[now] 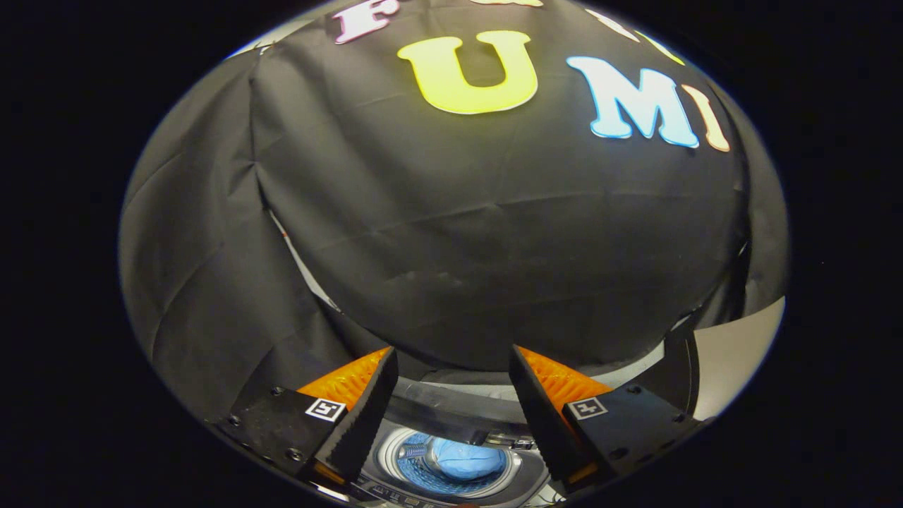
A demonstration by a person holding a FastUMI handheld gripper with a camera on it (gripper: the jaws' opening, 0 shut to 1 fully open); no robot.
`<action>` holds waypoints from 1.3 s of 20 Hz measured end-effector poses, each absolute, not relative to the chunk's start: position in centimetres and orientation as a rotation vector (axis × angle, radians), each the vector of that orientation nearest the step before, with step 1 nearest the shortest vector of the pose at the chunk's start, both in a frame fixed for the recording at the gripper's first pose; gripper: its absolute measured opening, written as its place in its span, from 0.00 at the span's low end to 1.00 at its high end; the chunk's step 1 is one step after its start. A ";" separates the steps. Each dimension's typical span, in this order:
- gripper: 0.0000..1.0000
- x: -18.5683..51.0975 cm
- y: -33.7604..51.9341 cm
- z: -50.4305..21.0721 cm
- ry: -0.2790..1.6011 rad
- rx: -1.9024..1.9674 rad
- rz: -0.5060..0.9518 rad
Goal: Put the clothes into the washing machine and then close the washing machine lid.
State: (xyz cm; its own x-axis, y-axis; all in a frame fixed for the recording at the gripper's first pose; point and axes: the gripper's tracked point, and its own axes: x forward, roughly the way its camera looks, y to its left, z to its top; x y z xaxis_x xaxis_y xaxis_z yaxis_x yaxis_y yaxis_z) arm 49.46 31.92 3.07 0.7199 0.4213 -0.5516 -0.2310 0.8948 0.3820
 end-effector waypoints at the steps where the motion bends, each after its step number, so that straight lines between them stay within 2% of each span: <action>1: 0.98 49.6 32.1 2.1 0.699 0.306 0.361; 10: 0.98 50.3 33.1 -1.9 0.770 0.278 0.321; 18: 1.00 49.0 33.5 -1.5 0.700 0.272 0.373; 26: 0.99 47.0 33.4 -1.3 0.632 0.259 0.356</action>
State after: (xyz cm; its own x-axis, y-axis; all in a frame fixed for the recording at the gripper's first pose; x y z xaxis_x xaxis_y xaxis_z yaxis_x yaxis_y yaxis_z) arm 46.99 33.42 -1.25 0.7493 0.4000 -0.5277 -0.2440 0.9077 0.3414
